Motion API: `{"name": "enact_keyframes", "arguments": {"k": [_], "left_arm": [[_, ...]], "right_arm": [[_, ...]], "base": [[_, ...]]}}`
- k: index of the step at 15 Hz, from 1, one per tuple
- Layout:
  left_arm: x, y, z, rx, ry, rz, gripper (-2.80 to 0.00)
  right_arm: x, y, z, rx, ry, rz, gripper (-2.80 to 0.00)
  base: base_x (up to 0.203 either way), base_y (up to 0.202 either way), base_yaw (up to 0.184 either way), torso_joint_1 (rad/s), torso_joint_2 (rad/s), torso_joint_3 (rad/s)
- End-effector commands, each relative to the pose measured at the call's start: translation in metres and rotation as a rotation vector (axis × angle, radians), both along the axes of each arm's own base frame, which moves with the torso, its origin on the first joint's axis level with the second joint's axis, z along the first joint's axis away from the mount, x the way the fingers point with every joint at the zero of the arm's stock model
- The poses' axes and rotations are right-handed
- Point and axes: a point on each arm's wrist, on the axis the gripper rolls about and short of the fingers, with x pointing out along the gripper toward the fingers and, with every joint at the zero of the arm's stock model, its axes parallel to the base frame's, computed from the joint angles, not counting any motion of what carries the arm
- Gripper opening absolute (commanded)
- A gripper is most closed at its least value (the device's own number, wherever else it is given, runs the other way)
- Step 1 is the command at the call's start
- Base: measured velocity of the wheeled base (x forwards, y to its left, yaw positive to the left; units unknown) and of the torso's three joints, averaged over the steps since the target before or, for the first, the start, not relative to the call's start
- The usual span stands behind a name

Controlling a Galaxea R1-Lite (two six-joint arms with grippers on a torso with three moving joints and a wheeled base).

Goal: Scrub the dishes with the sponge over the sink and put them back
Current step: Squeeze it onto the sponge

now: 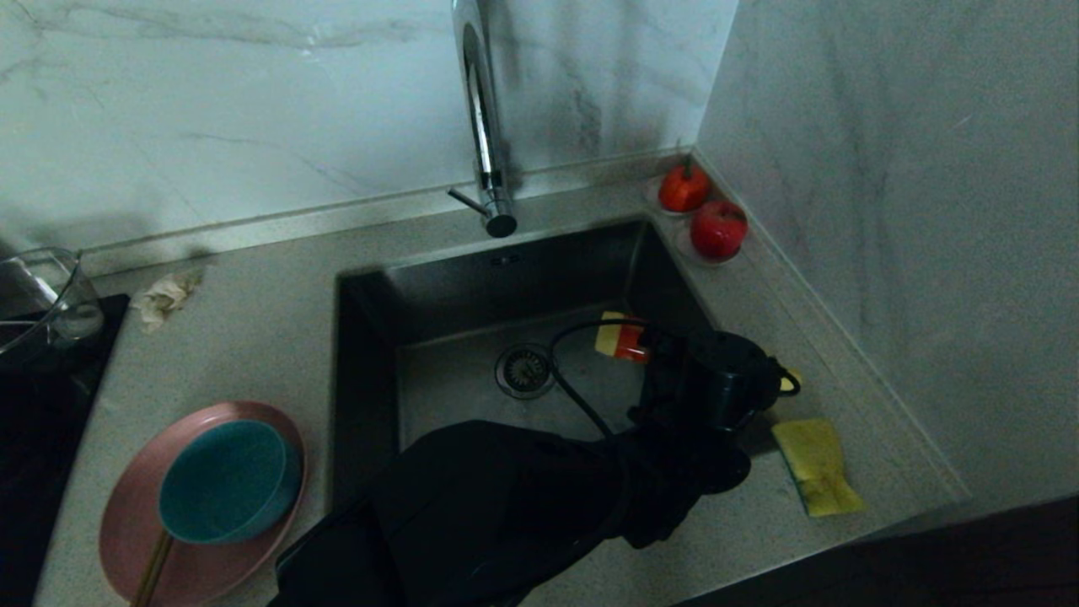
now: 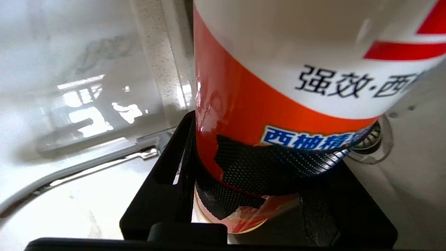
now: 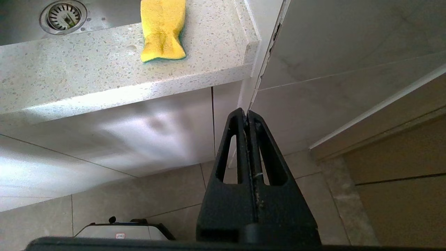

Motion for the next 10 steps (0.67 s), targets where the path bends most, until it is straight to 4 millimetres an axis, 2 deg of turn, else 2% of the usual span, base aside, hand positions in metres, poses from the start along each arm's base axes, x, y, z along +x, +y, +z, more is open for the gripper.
{"name": "enact_keyframes", "arguments": {"k": [1, 10], "left_arm": [[0.0015, 0.0012, 0.0024, 0.014, -0.019, 0.011, -2.80], [0.0045, 0.0014, -0.0014, 0.045, -0.039, 0.017, -2.80]], "right_arm": [[-0.0001, 0.0000, 0.0000, 0.000, 0.000, 0.000, -2.80], [-0.0001, 0.0000, 0.0000, 0.000, 0.000, 0.000, -2.80]], "base": [[0.000, 0.000, 0.000, 0.000, 0.00, 0.000], [0.000, 0.000, 0.000, 0.000, 0.00, 0.000]]}}
